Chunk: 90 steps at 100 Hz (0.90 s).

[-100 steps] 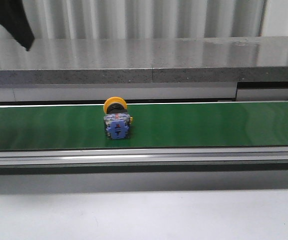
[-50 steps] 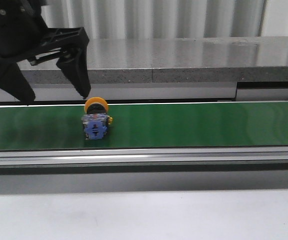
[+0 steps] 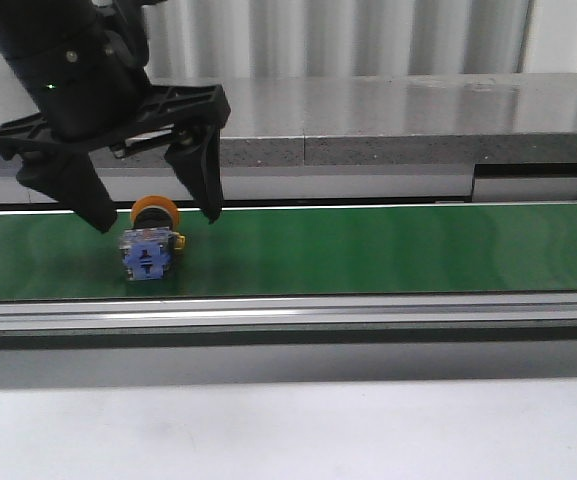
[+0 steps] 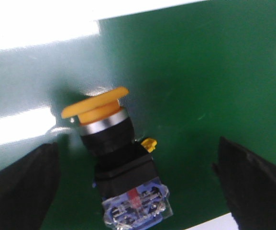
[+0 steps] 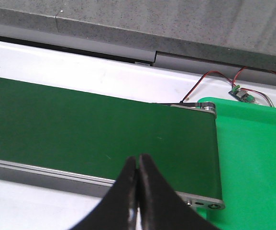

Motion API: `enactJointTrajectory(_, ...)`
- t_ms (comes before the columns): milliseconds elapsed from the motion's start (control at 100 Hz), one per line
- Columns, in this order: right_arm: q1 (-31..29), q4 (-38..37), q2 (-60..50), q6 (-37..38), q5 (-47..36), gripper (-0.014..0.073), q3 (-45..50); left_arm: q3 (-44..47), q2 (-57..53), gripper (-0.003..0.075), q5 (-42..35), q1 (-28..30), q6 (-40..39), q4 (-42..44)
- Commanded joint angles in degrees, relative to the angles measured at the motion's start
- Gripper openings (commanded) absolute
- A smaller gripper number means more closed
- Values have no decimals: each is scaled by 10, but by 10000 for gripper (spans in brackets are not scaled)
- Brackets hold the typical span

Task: Move button from right to left
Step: 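Lower the open left gripper over the button on the belt, then close the left gripper on the button's blue base and lift it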

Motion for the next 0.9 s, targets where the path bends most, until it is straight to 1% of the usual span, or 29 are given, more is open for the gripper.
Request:
enactJointTrajectory(0, -1, 10, 2, -5, -37, -67, -13, -18, -8, 619, 1, -3, -6, -3)
enactJointTrajectory(120, -1, 10, 2, -5, -37, -67, -13, -17, 1, 615, 5, -3, -6, -3)
enactJointTrajectory(150, -1, 10, 2, -5, -37, -67, -13, -17, 1, 603, 6, -3, -6, 0)
enactJointTrajectory(190, -1, 10, 2, -5, -37, -67, -13, -17, 1, 563, 11, -3, -11, 5)
enactJointTrajectory(240, -1, 10, 2, -5, -37, -67, -13, -17, 1, 475, 20, -3, -27, 21)
enactJointTrajectory(270, -1, 10, 2, -5, -37, -67, -13, -17, 1, 389, 27, -3, -35, 31)
enactJointTrajectory(290, -1, 10, 2, -5, -37, -67, -13, -17, 1, 351, 31, -3, -37, 38)
enactJointTrajectory(340, -1, 10, 2, -5, -37, -67, -13, -17, 1, 193, 42, -3, -43, 54)
enactJointTrajectory(360, -1, 10, 2, -5, -37, -67, -13, -17, 1, 155, 46, -3, -45, 58)
enactJointTrajectory(400, -1, 10, 2, -5, -37, -67, -13, -17, -2, 34, 52, -3, -46, 68)
enactJointTrajectory(430, -1, 10, 2, -5, -37, -67, -13, -17, -6, -12, 55, -3, -49, 76)
enactJointTrajectory(580, -1, 10, 2, -5, -37, -67, -13, -17, -44, -20, 78, 3, -62, 131)
enactJointTrajectory(710, -1, 10, 2, -5, -37, -67, -13, -13, -97, -20, 139, 19, -62, 202)
enactJointTrajectory(780, -1, 10, 2, -5, -37, -67, -13, -4, -129, -20, 148, 44, -62, 224)
enactJointTrajectory(890, -1, 10, 2, -5, -37, -67, -13, 7, -172, -20, 156, 109, -51, 224)
